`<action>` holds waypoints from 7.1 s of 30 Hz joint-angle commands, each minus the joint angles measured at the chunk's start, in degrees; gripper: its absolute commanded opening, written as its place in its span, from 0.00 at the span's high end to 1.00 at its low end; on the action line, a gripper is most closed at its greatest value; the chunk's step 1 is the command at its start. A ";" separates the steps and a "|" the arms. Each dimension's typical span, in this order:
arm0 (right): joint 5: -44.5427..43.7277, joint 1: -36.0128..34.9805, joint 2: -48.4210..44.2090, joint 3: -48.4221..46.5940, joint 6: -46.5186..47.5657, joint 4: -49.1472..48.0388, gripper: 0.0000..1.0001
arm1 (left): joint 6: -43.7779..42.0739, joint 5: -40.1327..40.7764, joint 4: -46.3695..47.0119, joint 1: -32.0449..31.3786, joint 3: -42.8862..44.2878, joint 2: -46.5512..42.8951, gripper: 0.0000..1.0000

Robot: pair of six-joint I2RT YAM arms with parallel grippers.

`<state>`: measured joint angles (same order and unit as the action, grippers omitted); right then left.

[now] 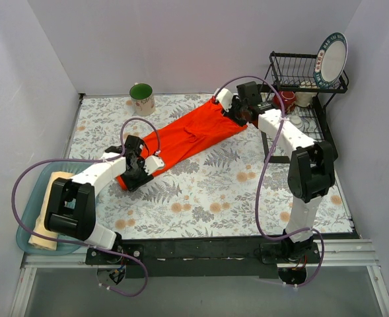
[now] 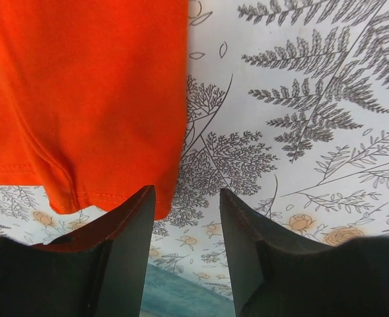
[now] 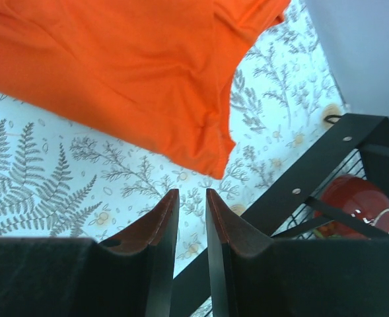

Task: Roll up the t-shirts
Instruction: Fold the T-shirt at the center of the board.

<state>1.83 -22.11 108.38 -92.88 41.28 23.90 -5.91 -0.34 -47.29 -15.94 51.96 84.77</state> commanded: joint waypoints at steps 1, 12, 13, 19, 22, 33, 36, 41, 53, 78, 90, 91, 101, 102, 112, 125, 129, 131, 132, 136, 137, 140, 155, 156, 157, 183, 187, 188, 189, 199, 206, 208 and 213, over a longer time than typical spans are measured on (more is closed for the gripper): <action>0.90 -0.13 0.17 -0.81 -1.90 1.32 0.69 | -2.52 2.35 1.49 1.35 -2.39 -0.04 0.57; 1.43 -0.66 3.07 -3.01 -1.37 2.91 0.68 | -2.53 6.05 8.44 2.06 -6.88 3.65 0.65; 1.43 -0.57 3.07 -3.01 -1.37 3.08 0.68 | -2.53 5.79 8.18 1.97 -6.53 3.65 0.67; 1.43 -0.74 2.72 -2.31 -1.29 2.91 0.68 | -4.98 -4.21 -2.62 1.97 -0.39 -0.04 0.67; 1.25 -0.57 2.45 -1.69 -1.29 2.55 0.68 | -7.71 -7.66 -5.62 2.06 1.56 -3.63 0.56; 1.16 -0.66 2.98 -2.13 -1.11 2.82 0.68 | -7.36 1.38 4.38 2.50 -2.57 -1.10 0.55; 1.34 -0.66 2.98 -1.78 -1.11 2.91 0.68 | -6.39 4.73 9.38 2.50 -4.84 1.35 0.55; 1.34 -0.74 2.63 -0.46 -1.29 2.91 0.68 | -3.14 4.21 8.54 2.67 -6.43 6.10 0.63; 1.51 -0.74 3.86 -0.72 -0.15 3.70 0.69 | -2.18 -6.85 -3.21 -1.71 -1.53 8.22 1.00; 2.30 -0.66 22.76 -19.70 2.76 12.92 0.72 | 14.61 -29.90 -11.60 -38.02 18.61 0.50 0.52; 2.75 -1.27 24.42 -23.47 3.10 13.71 0.73 | 17.25 -24.80 4.21 -36.26 2.71 -2.08 0.59; 2.14 -1.44 25.73 -24.01 3.54 13.89 0.73 | 17.51 -24.80 5.18 -36.18 2.27 -1.46 0.60; -1.56 -1.45 33.65 -29.63 12.07 11.17 0.78 | 17.78 -23.39 15.55 -36.44 1.20 8.72 0.63; -1.56 -1.45 34.18 -30.25 12.59 10.73 0.79 | 17.86 -23.74 15.99 -36.35 1.90 9.96 0.63; 4.14 -1.36 42.52 -37.11 22.00 -3.21 0.75 | 19.36 -25.24 20.83 -37.23 14.38 23.23 0.62; 8.82 1.36 30.52 -27.30 6.20 -27.74 0.60 | 23.57 -22.16 12.24 -37.58 28.53 16.76 0.54; 1.18 1.37 8.59 -9.02 -1.97 -37.06 0.37 | 33.12 -17.69 7.04 -36.97 33.11 8.50 0.41; 0.37 1.37 1.52 -0.31 -8.56 -36.65 0.29 | 37.88 -13.74 6.51 -35.74 33.73 3.76 0.34; 0.81 1.28 -4.78 1.80 -10.41 -35.08 0.28 | 40.51 -13.03 6.25 -34.17 33.90 2.52 0.31; 9.40 1.19 -16.95 8.15 -22.45 -15.64 0.27 | 53.25 -12.66 4.75 -26.44 30.49 -1.97 0.23; 11.34 0.84 -18.71 9.72 -26.30 -11.98 0.27 | 54.85 -14.15 4.49 -22.42 27.69 -2.68 0.23; 18.02 0.23 -24.25 13.93 -32.98 0.39 0.30 | 60.21 -20.28 3.61 -13.89 23.20 -3.91 0.23; 43.43 -3.29 -36.84 54.46 -52.87 1.78 0.48 | 74.64 -36.93 8.79 -1.90 -13.09 -14.27 0.41; 44.57 -3.47 -36.23 55.95 -54.27 0.46 0.49 | 74.90 -36.93 9.31 -1.81 -13.99 -14.63 0.41; 44.93 -3.64 -35.87 57.45 -55.33 -2.34 0.49 | 75.52 -37.54 9.93 -1.81 -14.95 -14.72 0.42; 28.51 -9.97 -24.97 67.75 -74.67 -17.75 0.51 | 82.64 -37.63 21.71 -3.21 -22.08 -3.65 0.60; 26.48 -10.50 -22.69 68.10 -76.52 -18.54 0.51 | 82.73 -37.80 21.89 -3.57 -22.34 -2.95 0.62; 25.95 -10.50 -21.99 68.18 -76.78 -18.71 0.52 | 82.90 -37.81 21.89 -3.83 -22.43 -2.77 0.63; 25.43 -10.50 -21.72 68.18 -77.39 -18.98 0.52 | 82.90 -37.81 21.97 -3.92 -22.43 -2.68 0.63; 27.79 -10.50 -20.14 69.68 -78.19 -22.49 0.64 | 83.34 -37.98 22.50 -4.97 -22.87 -2.16 0.74; 30.42 -10.50 -21.36 70.29 -77.23 -24.94 0.82 | 83.26 -38.42 23.82 -4.97 -22.70 -1.54 0.90; 31.13 -10.41 -21.63 70.12 -76.52 -25.13 0.90 | 82.91 -38.94 23.82 -4.97 -22.61 -2.07 1.00; 34.29 -9.71 -24.87 68.80 -74.16 -24.61 0.99 | 81.41 -43.42 25.23 -4.97 -22.43 -3.38 1.00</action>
<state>40.47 -32.23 85.30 -24.53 -37.47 -2.15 76.82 -40.49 -23.70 -20.67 29.61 83.15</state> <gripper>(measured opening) 0.030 0.015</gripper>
